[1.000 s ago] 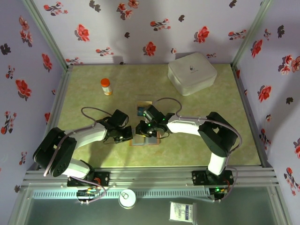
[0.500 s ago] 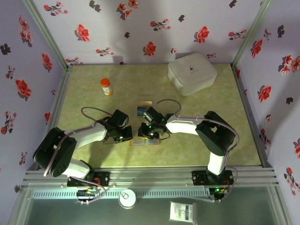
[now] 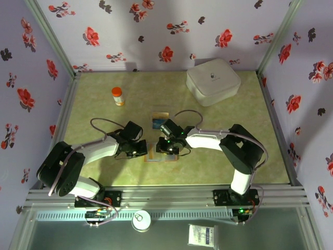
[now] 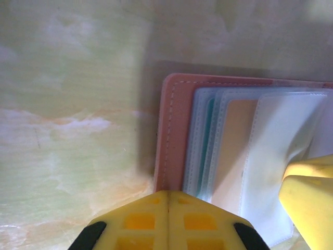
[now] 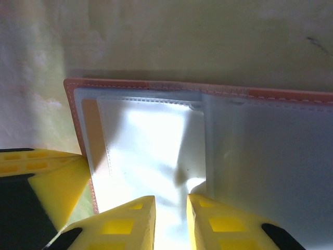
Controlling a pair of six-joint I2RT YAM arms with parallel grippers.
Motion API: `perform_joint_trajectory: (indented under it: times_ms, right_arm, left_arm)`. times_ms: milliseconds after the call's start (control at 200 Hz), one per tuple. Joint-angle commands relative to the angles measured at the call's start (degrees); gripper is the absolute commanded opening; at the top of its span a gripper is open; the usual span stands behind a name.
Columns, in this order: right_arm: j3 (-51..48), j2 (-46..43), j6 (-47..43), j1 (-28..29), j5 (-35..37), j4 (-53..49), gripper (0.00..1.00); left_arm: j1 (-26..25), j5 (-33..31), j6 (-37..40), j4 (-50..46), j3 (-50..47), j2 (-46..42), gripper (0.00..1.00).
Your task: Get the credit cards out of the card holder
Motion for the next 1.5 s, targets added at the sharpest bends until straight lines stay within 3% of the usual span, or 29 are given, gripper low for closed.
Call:
perform_joint_trajectory:
  times_ms: [0, 275, 525, 975, 1185, 1495]
  right_arm:
    - [-2.1, -1.7, -0.3, -0.6, 0.4, 0.6, 0.23]
    - [-4.2, -2.6, 0.9, -1.1, -1.1, 4.8, 0.21]
    - [-6.3, -3.1, 1.5, -2.0, -2.6, 8.0, 0.2]
    - [-11.0, -3.5, 3.8, -3.9, -7.7, 17.8, 0.18]
    - [-12.3, -3.7, 4.0, -4.5, -8.7, 19.5, 0.17]
    - [-13.2, -4.0, 4.3, -4.8, -9.3, 20.7, 0.16]
  left_arm:
    - [0.5, -0.8, 1.0, -2.2, 1.5, 0.1, 0.0]
    - [0.5, 0.3, -1.7, -0.9, 2.5, -4.7, 0.01]
    - [0.4, 5.7, -5.1, 5.2, 2.6, -3.6, 0.16]
    - [-0.5, 8.2, -6.3, 9.6, 2.8, 3.5, 0.32]
    - [-0.8, 8.0, -6.8, 10.2, 3.0, 4.6, 0.32]
    - [-1.6, 8.1, -7.5, 10.7, 3.5, 4.9, 0.21]
